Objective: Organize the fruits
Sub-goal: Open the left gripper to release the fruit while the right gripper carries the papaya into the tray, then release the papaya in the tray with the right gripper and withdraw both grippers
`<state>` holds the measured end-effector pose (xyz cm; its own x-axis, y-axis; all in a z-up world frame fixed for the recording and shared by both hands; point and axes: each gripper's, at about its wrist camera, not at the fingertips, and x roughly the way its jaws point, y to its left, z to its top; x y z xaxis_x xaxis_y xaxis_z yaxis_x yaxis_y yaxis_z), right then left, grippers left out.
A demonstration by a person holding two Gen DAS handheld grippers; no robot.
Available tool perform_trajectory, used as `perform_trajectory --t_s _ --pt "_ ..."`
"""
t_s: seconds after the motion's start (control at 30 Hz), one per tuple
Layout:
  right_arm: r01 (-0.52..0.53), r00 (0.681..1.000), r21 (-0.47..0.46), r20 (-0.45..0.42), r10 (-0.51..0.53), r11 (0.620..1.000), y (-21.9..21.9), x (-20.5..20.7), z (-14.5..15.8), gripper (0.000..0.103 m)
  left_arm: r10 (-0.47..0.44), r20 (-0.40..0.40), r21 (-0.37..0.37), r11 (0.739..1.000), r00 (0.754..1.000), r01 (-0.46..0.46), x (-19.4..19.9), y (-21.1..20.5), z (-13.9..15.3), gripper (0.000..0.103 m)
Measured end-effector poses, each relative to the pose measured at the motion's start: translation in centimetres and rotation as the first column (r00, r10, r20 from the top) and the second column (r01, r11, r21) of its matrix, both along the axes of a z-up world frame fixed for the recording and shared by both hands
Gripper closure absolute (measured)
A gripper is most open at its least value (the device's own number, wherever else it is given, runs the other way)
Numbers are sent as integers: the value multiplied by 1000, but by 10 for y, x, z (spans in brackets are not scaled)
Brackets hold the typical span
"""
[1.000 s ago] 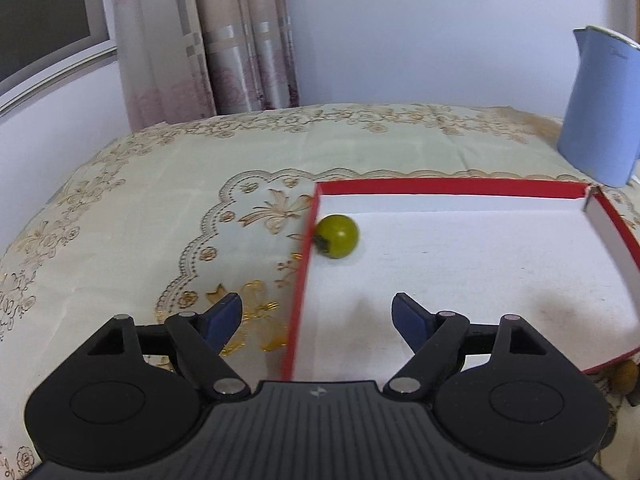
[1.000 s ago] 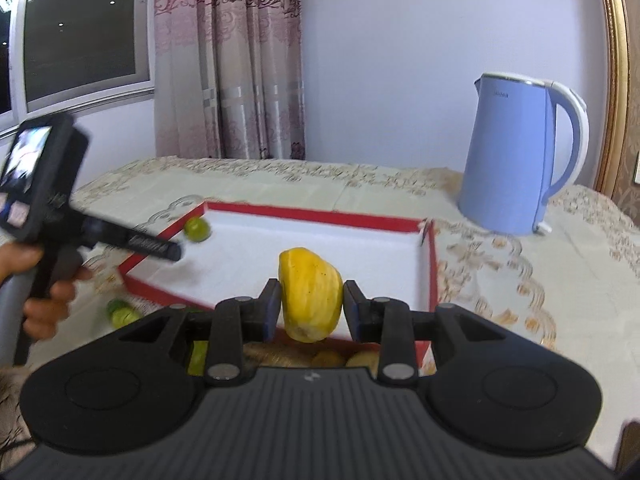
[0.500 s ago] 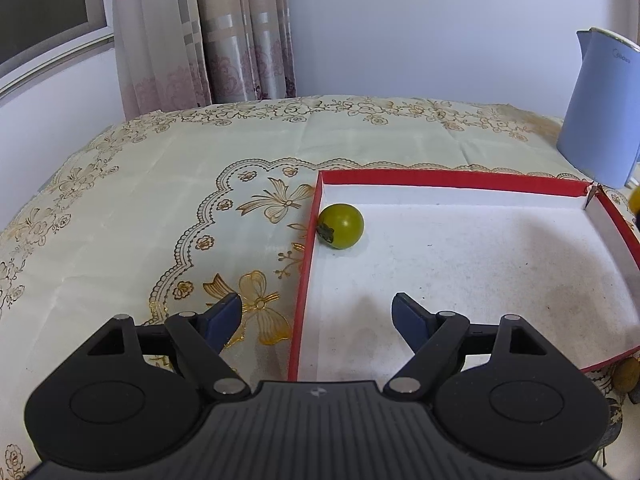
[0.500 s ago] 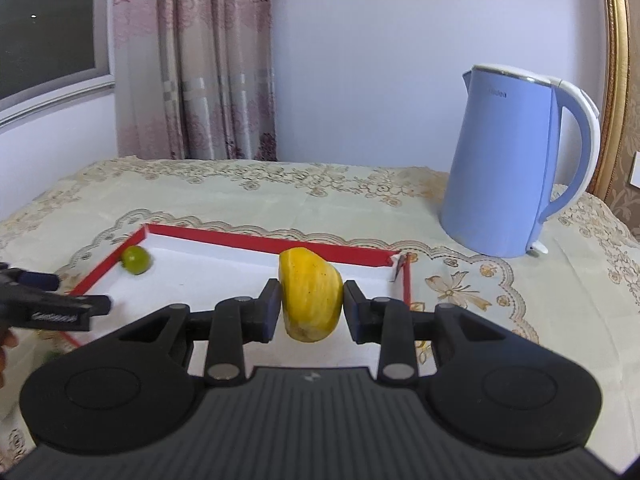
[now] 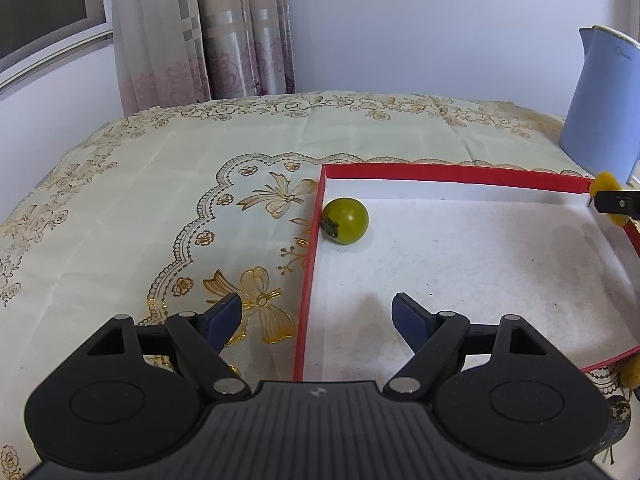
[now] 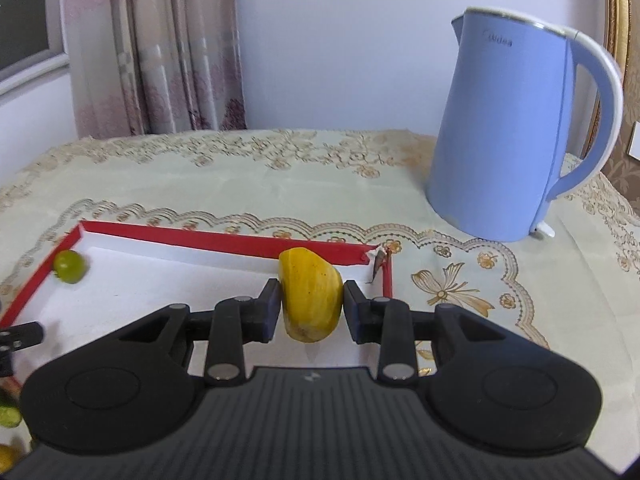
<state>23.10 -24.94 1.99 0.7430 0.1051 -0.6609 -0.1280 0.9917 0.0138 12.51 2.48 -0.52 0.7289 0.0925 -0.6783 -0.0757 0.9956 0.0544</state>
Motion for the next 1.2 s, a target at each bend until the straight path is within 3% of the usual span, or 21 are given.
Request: perform_trajectory --t_s 0.33,0.43,0.63,0.7,0.77,1.0,1.2 --pt "13 999 -31 -45 -14 999 7 17 -14 70 2 1 9 1000 1000 -2 0 0 -1 21" --pt "17 999 -37 -30 -18 999 7 14 -12 61 -1 -2 8 1000 1000 1 0 -1 -1 21" --pt "15 1000 -15 8 -15 1000 5 0 0 55 0 6 17 1000 1000 0 -1 -2 -1 21" --pt "11 999 9 50 -11 1000 3 -16 8 45 1 9 14 1000 1000 -2 -2 -1 0 21" --pt "9 994 55 110 -15 998 -1 -38 16 27 2 10 10 1000 1000 -2 -3 0 1 21" --pt "-14 978 208 207 -30 978 -23 -117 23 19 -14 27 21 1000 1000 13 -15 -3 6 21" --pt "-5 973 173 227 -35 985 -29 -166 12 13 -49 51 2 999 997 49 -47 7 7 21"
